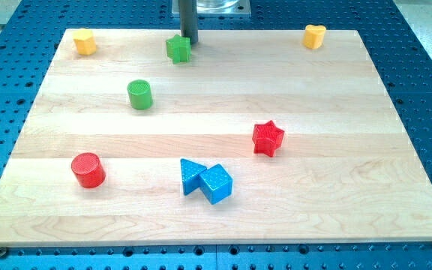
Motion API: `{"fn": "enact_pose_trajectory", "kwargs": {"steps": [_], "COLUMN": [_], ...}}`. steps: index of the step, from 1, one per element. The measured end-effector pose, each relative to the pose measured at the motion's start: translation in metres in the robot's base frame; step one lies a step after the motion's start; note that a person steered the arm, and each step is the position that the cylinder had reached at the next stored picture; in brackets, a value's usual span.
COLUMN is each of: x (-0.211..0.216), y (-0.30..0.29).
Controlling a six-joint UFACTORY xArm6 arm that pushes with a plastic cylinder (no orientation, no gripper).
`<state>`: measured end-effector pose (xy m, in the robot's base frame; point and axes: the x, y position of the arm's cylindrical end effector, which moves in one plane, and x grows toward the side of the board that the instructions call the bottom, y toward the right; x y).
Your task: Move the green star right to the green circle
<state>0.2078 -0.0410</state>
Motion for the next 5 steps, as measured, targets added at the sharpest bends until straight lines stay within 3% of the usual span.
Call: {"fn": "enact_pose_trajectory", "kwargs": {"steps": [1, 2, 3, 4, 5], "x": [0.029, 0.113, 0.114, 0.177, 0.212], "y": [-0.038, -0.047, -0.025, -0.012, -0.002]}}
